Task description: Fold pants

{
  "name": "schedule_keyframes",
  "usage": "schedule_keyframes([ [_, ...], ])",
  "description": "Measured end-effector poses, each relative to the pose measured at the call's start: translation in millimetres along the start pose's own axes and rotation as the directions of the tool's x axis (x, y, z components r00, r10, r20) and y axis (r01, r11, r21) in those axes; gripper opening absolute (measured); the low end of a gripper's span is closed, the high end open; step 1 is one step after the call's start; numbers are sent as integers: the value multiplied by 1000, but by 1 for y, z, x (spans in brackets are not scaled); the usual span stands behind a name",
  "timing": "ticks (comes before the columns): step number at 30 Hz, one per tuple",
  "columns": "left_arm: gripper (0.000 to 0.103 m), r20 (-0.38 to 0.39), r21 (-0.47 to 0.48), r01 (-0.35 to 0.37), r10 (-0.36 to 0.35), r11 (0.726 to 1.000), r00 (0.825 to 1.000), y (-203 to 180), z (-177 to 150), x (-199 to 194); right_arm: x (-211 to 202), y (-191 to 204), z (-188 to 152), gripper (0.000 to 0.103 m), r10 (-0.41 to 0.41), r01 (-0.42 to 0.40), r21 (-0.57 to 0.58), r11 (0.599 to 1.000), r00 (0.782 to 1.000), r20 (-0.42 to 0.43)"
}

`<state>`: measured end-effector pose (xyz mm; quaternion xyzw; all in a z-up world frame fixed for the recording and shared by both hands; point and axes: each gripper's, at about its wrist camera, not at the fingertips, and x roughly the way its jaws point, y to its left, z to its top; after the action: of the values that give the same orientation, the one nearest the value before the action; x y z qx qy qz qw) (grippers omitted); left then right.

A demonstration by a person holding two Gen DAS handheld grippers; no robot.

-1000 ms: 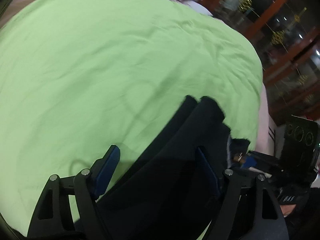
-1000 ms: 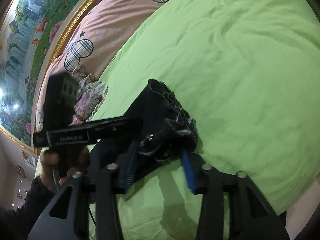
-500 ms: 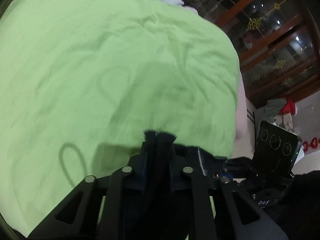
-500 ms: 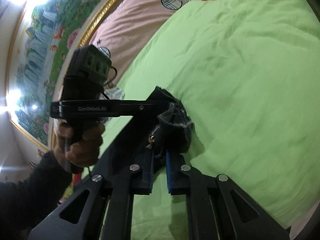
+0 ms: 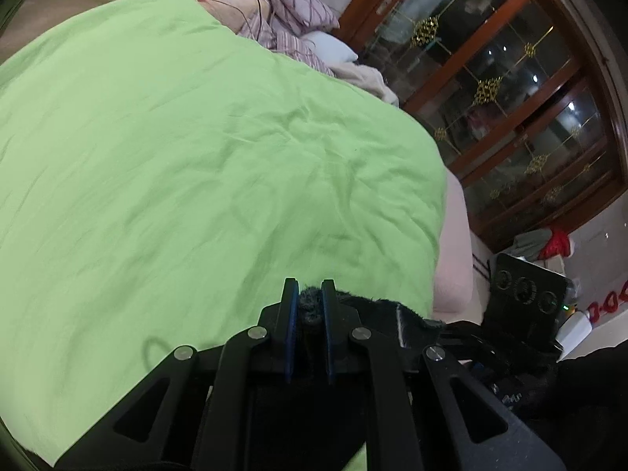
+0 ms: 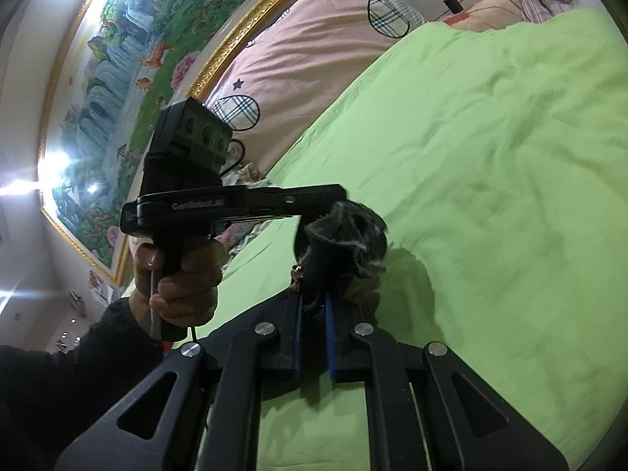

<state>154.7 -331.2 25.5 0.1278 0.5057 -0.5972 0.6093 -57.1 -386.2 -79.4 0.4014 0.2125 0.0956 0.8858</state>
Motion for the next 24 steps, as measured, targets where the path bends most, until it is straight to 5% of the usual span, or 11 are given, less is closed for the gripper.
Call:
schedule_keyframes([
  [14,9,62,63,-17,14,998,998,-20,-29,-29,-3,35,-3,10,44,-45,-48,998,999,-27],
  [24,8,172,33,-44,38,998,984,-17,-66,-87,23,85,-6,10,187,-205,-144,968,974,-124],
])
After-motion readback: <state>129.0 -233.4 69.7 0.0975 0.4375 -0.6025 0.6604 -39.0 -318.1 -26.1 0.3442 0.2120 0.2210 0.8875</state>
